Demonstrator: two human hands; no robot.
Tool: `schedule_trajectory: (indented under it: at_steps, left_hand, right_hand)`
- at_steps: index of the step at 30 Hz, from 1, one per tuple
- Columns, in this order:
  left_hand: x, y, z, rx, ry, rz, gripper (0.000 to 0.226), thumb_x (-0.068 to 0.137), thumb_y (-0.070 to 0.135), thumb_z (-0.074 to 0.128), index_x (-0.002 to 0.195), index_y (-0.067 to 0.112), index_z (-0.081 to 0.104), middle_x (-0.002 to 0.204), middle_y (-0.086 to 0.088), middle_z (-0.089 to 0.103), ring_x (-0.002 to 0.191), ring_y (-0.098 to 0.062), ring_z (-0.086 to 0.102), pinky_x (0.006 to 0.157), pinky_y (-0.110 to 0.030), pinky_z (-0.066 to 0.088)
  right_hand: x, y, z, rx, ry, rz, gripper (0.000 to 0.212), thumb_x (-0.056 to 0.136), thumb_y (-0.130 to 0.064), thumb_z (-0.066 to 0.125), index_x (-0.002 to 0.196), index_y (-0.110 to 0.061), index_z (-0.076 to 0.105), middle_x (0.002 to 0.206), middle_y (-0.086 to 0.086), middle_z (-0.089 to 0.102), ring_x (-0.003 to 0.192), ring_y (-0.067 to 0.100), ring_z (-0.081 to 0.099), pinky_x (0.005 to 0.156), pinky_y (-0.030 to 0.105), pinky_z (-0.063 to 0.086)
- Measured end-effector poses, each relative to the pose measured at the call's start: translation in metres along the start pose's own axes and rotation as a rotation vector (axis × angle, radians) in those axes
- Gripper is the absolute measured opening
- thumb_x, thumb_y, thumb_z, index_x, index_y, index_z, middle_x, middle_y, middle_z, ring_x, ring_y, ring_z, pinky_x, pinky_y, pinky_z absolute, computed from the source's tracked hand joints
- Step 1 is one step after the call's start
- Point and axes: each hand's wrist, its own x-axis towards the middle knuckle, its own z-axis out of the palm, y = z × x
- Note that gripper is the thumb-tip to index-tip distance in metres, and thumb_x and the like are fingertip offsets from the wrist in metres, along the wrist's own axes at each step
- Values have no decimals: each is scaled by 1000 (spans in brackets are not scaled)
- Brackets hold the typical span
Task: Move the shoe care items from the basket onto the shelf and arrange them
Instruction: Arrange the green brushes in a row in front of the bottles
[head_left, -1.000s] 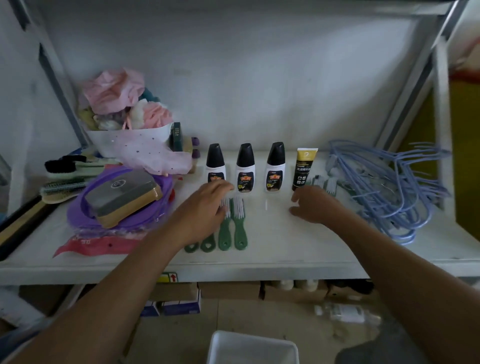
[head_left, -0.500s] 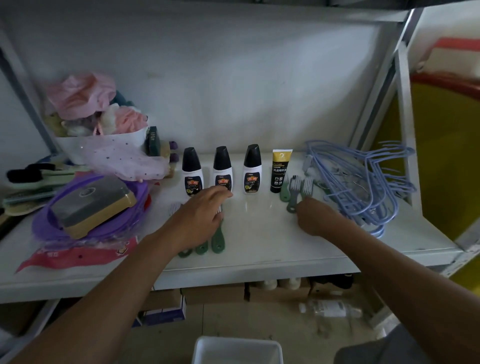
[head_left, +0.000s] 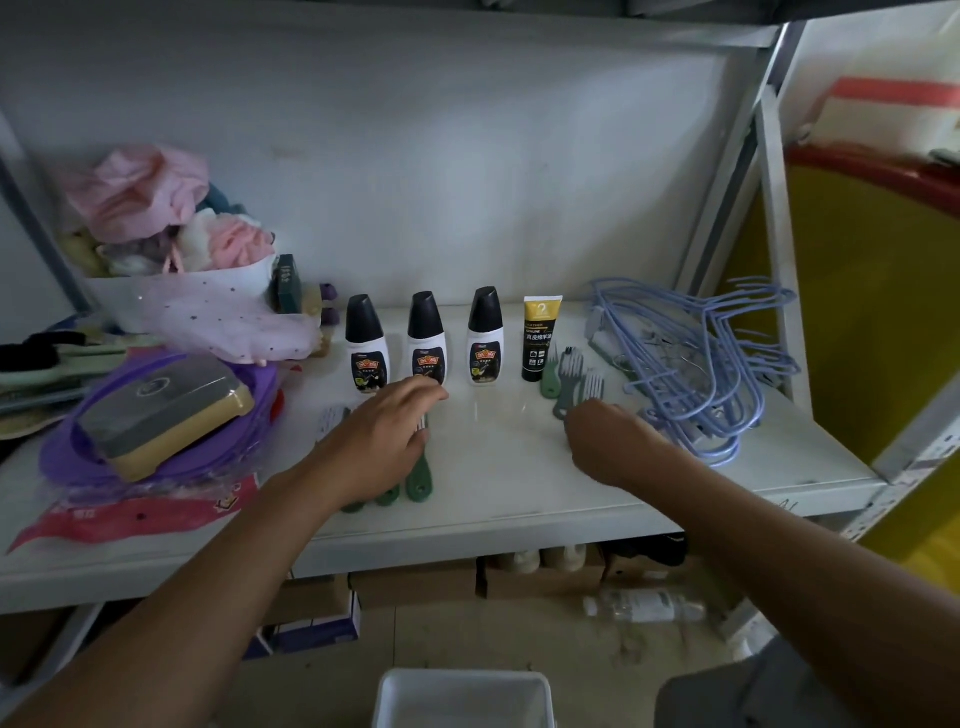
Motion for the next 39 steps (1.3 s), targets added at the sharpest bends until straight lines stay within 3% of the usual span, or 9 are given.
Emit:
schedule_trajectory:
  at_steps: [5, 10, 15, 18, 22, 28, 31, 36, 39]
  left_hand:
    - [1, 1, 0, -1, 11, 15, 48, 102, 13, 49, 148, 23, 40, 153, 10, 36, 141, -7, 32, 112, -23, 27]
    - [3, 4, -1, -2, 11, 11, 49, 103, 16, 49, 149, 23, 38, 155, 10, 34, 143, -7, 31, 114, -25, 27]
    - [3, 6, 0, 0, 9, 9, 48, 103, 15, 48, 150, 23, 38, 156, 9, 33, 143, -8, 30, 112, -22, 23]
    - [3, 4, 0, -7, 7, 13, 48, 102, 13, 48, 149, 22, 39, 154, 10, 35, 142, -7, 31, 113, -21, 24]
    - [3, -3, -1, -11, -6, 9, 48, 102, 13, 47, 148, 23, 40, 153, 11, 35, 142, -7, 32, 118, -33, 32]
    - [2, -5, -4, -2, -5, -5, 49, 102, 13, 48, 150, 23, 38, 154, 10, 34, 143, -7, 31, 119, -33, 31]
    - [1, -5, -5, -4, 4, -5, 48, 102, 13, 48, 148, 22, 40, 153, 11, 35, 142, -7, 32, 117, -32, 33]
    - [-1, -8, -10, 8, 8, 1, 51, 99, 8, 51, 147, 22, 41, 152, 10, 35, 141, -9, 35, 115, -34, 37]
    - [-5, -12, -15, 17, 14, -8, 50, 99, 8, 51, 146, 23, 42, 151, 11, 34, 139, -10, 38, 112, -36, 41]
  right_hand:
    - [-22, -7, 6, 25, -9, -112, 23, 97, -11, 44, 111, -10, 62, 113, 8, 62, 102, 25, 65, 82, 34, 55]
    - [-24, -3, -3, 124, 42, -37, 23, 93, -9, 50, 107, -13, 68, 105, 6, 66, 88, 23, 68, 76, 33, 57]
    - [0, 11, -2, 144, 140, 49, 30, 97, -18, 54, 127, -21, 58, 110, 1, 52, 86, 23, 67, 67, 35, 54]
    - [9, 11, 2, 114, 65, 52, 31, 99, -16, 50, 130, -17, 54, 111, 2, 51, 94, 27, 67, 65, 35, 48]
    - [11, 8, -3, 110, 12, 34, 23, 98, -8, 46, 117, -5, 60, 115, 10, 54, 99, 29, 66, 77, 34, 52]
    - [7, -5, -2, 203, 3, 4, 10, 90, -11, 50, 87, -10, 60, 91, 7, 61, 73, 19, 62, 63, 29, 51]
    - [2, -19, -5, 221, 31, -27, 15, 94, -18, 49, 84, -12, 58, 80, 2, 55, 74, 22, 57, 64, 34, 48]
    - [10, -25, -1, 413, 97, -217, 5, 89, -24, 68, 93, -24, 71, 100, -6, 57, 88, 13, 63, 82, 33, 57]
    - [20, -28, 5, 514, 135, -184, 26, 81, -22, 79, 105, -29, 69, 112, -5, 57, 93, 15, 63, 83, 35, 58]
